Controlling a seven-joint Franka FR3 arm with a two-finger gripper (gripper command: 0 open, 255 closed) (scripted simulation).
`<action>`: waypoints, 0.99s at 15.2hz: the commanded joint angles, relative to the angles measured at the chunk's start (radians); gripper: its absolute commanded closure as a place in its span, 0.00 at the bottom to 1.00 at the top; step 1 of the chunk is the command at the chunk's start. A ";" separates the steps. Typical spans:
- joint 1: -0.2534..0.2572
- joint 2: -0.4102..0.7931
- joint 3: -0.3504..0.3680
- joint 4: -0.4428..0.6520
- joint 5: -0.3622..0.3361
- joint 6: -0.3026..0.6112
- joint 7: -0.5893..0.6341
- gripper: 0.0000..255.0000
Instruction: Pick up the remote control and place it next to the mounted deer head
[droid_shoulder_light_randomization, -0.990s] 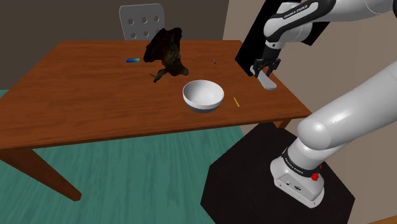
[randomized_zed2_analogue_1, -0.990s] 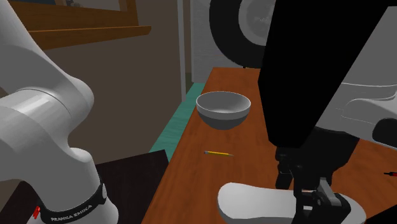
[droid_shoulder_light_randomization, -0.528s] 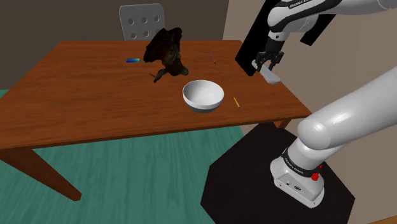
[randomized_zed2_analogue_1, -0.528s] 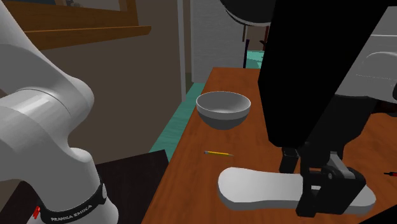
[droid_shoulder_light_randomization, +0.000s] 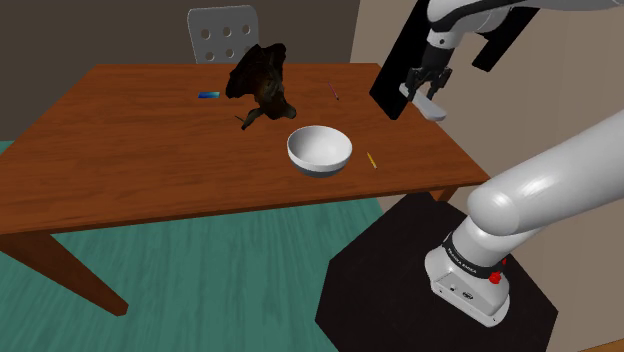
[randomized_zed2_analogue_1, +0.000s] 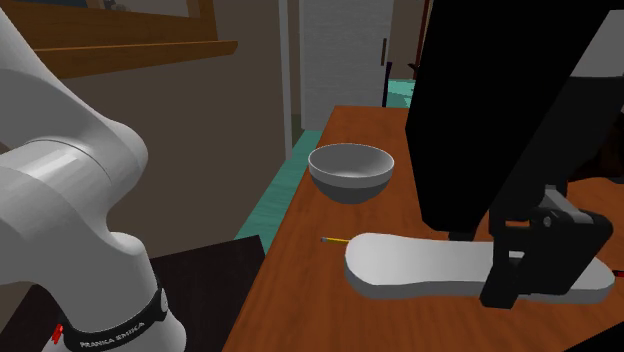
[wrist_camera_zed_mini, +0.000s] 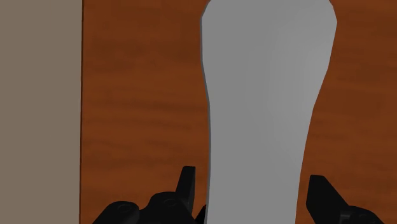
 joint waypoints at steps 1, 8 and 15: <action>0.000 -0.012 0.002 0.019 -0.001 -0.031 0.002 1.00; 0.001 -0.027 0.009 0.100 -0.001 -0.127 0.004 1.00; 0.004 -0.031 0.014 0.191 0.002 -0.221 0.005 1.00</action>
